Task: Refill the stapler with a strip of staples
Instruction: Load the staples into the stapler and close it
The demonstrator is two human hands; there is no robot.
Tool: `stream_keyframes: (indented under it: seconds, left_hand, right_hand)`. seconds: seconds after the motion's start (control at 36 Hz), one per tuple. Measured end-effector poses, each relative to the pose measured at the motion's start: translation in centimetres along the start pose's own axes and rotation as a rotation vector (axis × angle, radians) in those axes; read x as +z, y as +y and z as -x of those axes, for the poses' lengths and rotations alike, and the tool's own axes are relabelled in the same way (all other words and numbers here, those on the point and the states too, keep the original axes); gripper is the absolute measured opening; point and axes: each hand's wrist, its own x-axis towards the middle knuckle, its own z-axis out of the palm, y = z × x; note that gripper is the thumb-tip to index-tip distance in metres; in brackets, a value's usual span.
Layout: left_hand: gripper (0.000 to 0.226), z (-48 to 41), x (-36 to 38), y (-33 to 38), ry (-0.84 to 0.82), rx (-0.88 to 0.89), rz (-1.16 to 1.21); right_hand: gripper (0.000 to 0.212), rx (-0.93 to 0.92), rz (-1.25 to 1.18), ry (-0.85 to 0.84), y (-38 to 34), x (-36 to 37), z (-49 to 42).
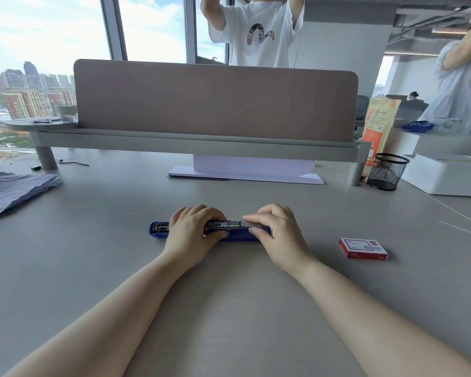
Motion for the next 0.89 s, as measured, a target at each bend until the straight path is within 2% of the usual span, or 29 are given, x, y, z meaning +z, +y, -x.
stream_keyframes:
  seconds: [0.67,0.89]
  left_hand:
    - [0.028,-0.04,-0.17,0.09,-0.01,0.017,-0.018]
    - [0.022,-0.07,0.06,0.04,-0.016,0.0,-0.032]
  right_hand:
    - [0.023,-0.005,0.037,-0.016,0.01,0.08,0.02]
    - [0.022,-0.009,0.092,0.008,0.5,0.18,-0.02]
